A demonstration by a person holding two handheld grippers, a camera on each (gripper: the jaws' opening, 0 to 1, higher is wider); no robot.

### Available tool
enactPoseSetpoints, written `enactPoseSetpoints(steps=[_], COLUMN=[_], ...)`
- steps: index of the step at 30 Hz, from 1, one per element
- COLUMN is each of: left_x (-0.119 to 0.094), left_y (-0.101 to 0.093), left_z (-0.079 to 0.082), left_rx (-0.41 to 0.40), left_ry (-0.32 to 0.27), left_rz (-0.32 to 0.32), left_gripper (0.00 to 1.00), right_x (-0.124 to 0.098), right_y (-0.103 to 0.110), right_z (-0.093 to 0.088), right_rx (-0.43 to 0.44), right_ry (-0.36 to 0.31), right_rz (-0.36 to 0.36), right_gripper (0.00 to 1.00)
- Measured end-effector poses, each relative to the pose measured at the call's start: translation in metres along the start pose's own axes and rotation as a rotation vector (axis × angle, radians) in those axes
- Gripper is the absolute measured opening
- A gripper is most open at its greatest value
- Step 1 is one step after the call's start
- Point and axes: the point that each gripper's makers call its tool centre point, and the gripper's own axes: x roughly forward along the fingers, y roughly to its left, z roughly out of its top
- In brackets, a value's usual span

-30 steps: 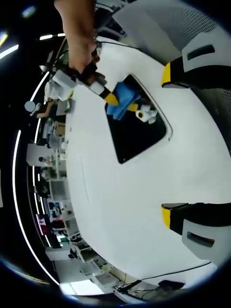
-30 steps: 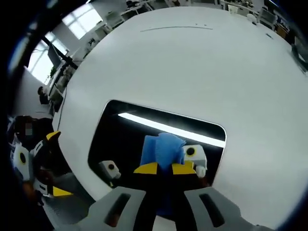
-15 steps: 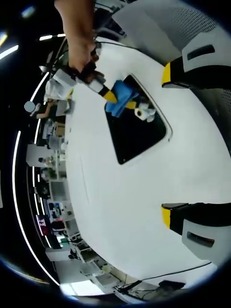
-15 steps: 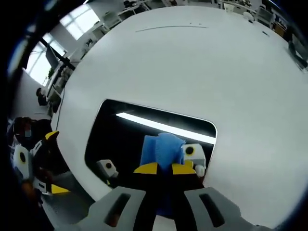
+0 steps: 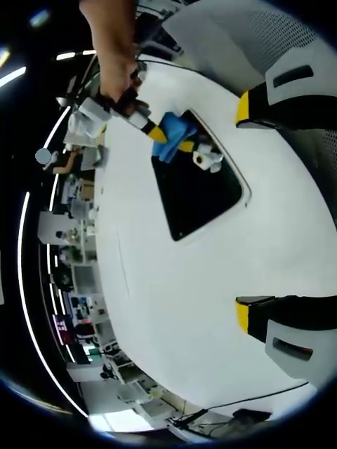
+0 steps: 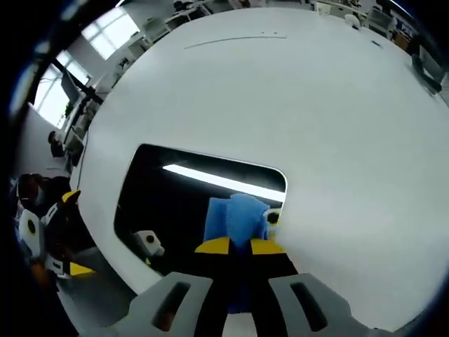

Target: Wipe the mirror surface with the cleaning cloth until all visible marks leave the cleaned area.

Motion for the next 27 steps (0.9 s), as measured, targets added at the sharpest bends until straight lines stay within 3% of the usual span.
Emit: enactPoseSetpoints(steps=[27], left_x=[0.0], left_y=[-0.001], left_z=[0.0], left_rx=[-0.006], left_ry=[-0.003], left_rz=[-0.005], left_gripper=[0.99], right_x=[-0.008], right_y=[-0.018], right_z=[-0.007], right_rx=[0.022], right_ry=[-0.008], right_rz=[-0.064], right_gripper=[0.02])
